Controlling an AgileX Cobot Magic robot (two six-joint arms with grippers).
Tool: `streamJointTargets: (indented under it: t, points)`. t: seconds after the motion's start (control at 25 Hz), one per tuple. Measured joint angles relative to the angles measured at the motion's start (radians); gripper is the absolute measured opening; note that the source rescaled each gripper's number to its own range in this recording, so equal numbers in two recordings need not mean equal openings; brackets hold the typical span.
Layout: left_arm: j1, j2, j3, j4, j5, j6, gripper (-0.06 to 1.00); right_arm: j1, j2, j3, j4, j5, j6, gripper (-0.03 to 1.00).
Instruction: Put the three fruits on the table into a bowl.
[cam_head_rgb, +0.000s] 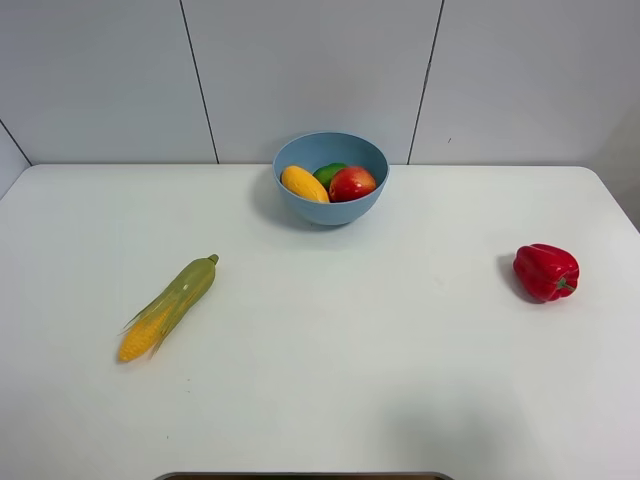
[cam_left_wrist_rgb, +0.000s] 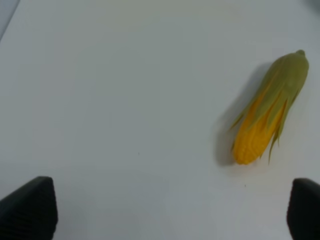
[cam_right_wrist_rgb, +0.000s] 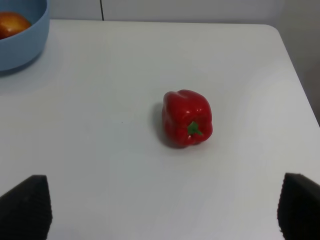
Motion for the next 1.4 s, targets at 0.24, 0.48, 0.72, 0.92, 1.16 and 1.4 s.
streamJointTargets:
  t: [0.24,0.48,0.72,0.92,1.16,1.4]
  points:
    - [0.000,-0.002,0.015,0.000,0.008,-0.011,0.84,0.000,0.000,0.000,0.000,0.000,0.000,0.91]
    - [0.000,-0.003,0.017,0.001,0.008,-0.014,0.84,0.000,0.000,0.000,0.000,0.000,0.000,0.91]
    - [0.000,-0.003,0.017,0.001,0.008,-0.015,0.84,0.000,0.000,0.000,0.000,0.000,0.000,0.91]
    - [0.000,-0.003,0.017,0.001,0.008,-0.017,0.84,0.000,0.000,0.000,0.000,0.000,0.000,0.91]
    - [0.000,-0.003,0.017,0.001,0.008,-0.017,0.84,0.000,0.000,0.000,0.000,0.000,0.000,0.91]
    - [0.000,-0.003,0.017,0.001,0.008,-0.017,0.84,0.000,0.000,0.000,0.000,0.000,0.000,0.91]
